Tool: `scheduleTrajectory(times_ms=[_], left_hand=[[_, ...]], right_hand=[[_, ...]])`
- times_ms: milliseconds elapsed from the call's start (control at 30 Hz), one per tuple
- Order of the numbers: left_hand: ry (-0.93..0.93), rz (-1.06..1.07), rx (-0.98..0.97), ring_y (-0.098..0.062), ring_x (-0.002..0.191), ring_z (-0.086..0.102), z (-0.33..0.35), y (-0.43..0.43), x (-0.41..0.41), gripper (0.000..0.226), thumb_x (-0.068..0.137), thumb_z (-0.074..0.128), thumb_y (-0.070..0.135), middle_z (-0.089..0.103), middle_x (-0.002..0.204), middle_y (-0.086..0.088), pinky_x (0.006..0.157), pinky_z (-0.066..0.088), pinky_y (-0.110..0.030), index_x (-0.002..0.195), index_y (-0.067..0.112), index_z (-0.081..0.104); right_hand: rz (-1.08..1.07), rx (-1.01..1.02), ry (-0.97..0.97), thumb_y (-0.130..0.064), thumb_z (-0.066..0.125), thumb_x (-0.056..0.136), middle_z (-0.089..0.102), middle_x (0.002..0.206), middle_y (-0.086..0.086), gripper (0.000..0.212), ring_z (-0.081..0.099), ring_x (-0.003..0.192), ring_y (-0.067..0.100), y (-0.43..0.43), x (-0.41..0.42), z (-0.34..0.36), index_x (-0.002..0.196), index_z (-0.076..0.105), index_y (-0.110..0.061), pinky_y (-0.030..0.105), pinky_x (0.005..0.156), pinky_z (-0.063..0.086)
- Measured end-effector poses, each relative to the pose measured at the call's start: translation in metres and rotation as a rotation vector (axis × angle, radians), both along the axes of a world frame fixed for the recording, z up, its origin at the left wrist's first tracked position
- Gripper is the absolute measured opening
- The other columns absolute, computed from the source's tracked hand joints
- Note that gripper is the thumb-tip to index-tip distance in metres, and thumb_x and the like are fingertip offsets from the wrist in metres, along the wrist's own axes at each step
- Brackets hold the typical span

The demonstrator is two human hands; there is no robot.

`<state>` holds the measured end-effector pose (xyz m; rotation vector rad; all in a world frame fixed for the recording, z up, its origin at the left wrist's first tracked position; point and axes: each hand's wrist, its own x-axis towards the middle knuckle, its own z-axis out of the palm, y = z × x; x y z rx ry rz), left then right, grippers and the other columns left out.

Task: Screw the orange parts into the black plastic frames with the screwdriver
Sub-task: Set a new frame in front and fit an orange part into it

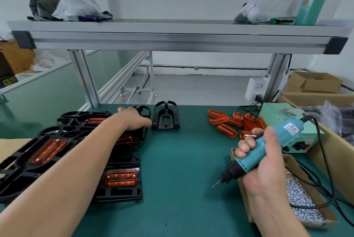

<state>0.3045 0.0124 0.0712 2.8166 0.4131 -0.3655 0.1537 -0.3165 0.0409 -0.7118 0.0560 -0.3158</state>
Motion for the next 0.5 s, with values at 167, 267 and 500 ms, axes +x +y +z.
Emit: scheduleTrajectory(times_ms=[167, 267, 500], left_hand=[[-0.009, 0.022, -0.065, -0.049, 0.138, 0.042, -0.003, -0.001, -0.004, 0.109, 0.080, 0.068, 0.063, 0.013, 0.164, -0.026, 0.109, 0.041, -0.056, 0.162, 0.015, 0.014], [-0.047, 0.004, -0.108, -0.048, 0.129, 0.047, -0.006, -0.002, -0.007, 0.105, 0.079, 0.068, 0.061, 0.014, 0.163, -0.028, 0.097, 0.042, -0.052, 0.160, 0.022, 0.013], [-0.197, -0.001, -0.171, -0.032, 0.090, 0.056, -0.011, -0.002, -0.010, 0.097, 0.080, 0.067, 0.060, 0.029, 0.148, -0.023, 0.074, 0.043, -0.040, 0.155, 0.021, 0.019]], right_hand=[[0.002, 0.002, 0.008, -0.045, 0.065, 0.100, 0.047, 0.071, -0.002, 0.028, 0.050, 0.059, 0.012, 0.000, -0.001, 0.001, 0.092, 0.062, -0.018, 0.022, 0.052, 0.046], [0.002, 0.004, 0.013, -0.045, 0.065, 0.100, 0.047, 0.071, -0.002, 0.028, 0.050, 0.059, 0.012, 0.001, -0.002, 0.002, 0.092, 0.061, -0.018, 0.022, 0.052, 0.046], [0.004, 0.000, 0.014, -0.042, 0.063, 0.102, 0.047, 0.071, -0.002, 0.026, 0.049, 0.059, 0.012, 0.001, -0.002, 0.002, 0.092, 0.061, -0.018, 0.022, 0.052, 0.045]])
